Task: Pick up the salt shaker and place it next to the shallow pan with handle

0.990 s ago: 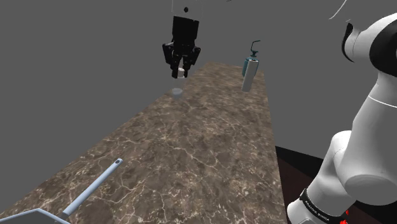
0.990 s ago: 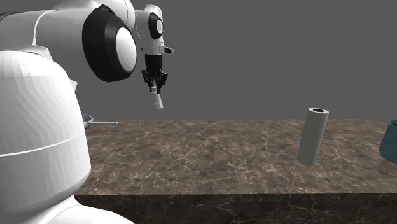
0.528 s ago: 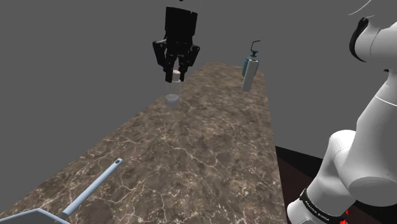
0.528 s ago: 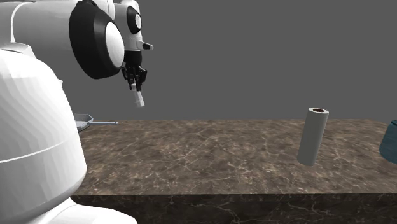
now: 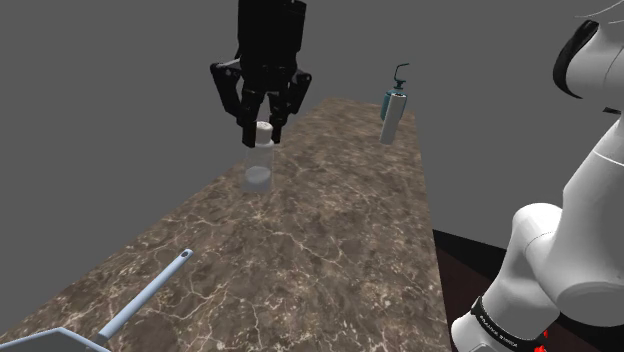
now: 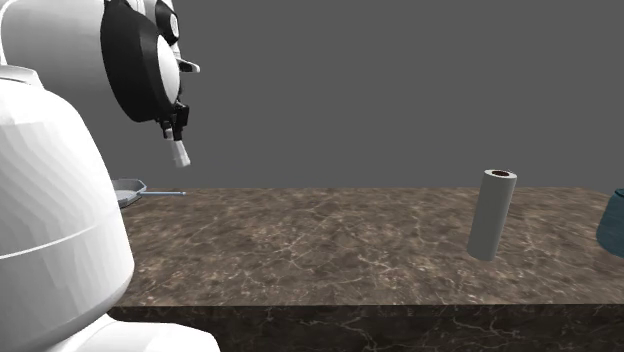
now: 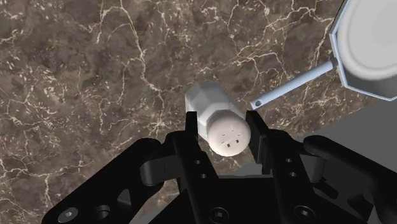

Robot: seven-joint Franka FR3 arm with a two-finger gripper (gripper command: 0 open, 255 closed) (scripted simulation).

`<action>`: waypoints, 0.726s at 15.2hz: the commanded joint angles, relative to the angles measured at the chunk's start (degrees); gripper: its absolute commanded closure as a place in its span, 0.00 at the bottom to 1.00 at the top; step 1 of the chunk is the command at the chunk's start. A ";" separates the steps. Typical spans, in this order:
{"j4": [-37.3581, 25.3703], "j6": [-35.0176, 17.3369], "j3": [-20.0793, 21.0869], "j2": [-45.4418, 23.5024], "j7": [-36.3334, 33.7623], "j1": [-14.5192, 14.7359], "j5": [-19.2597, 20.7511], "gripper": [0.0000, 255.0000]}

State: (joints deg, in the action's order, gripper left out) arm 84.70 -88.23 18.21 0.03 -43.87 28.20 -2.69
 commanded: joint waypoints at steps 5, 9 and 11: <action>-1.06 0.09 3.19 -0.72 -6.49 3.25 0.68 1.00; 3.60 -3.36 3.03 0.56 -6.04 3.07 0.19 1.00; 5.77 -5.03 2.97 1.08 -5.85 3.01 -0.01 1.00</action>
State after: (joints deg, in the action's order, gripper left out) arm 89.27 -92.30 21.21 0.83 -49.82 31.24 -2.59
